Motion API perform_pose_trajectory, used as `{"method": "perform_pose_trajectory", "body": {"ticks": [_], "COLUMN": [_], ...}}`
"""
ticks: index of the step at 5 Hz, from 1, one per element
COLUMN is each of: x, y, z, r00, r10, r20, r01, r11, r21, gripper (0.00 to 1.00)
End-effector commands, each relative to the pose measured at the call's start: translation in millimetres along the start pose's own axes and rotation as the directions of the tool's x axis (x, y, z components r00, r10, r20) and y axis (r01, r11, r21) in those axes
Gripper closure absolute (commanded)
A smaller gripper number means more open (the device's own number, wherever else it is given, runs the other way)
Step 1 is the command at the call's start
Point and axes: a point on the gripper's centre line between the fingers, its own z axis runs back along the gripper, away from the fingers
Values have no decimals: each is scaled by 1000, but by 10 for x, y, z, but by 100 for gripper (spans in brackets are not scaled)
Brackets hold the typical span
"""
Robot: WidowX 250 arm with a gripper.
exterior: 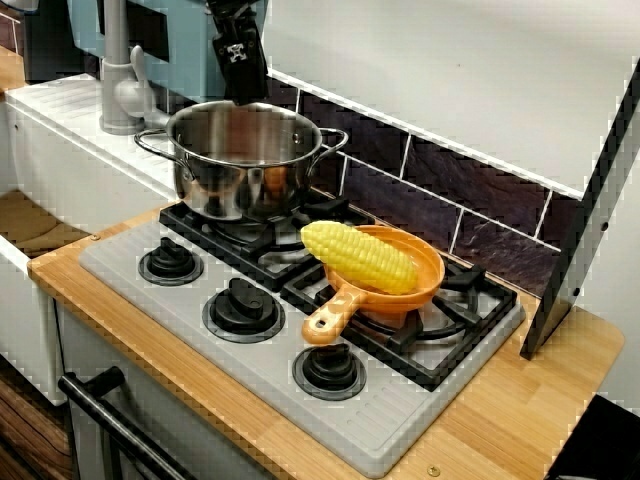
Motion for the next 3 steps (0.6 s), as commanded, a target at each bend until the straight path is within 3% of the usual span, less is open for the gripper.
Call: {"method": "perform_pose_trajectory", "body": {"ticks": [1, 3], "x": [21, -80], "y": [252, 374], "z": [97, 56], "r00": [997, 992], "r10": [33, 44], "r20": [77, 118], "r01": [-40, -60], "r11": [996, 990], "r21": [85, 127], "gripper": [0, 0]}}
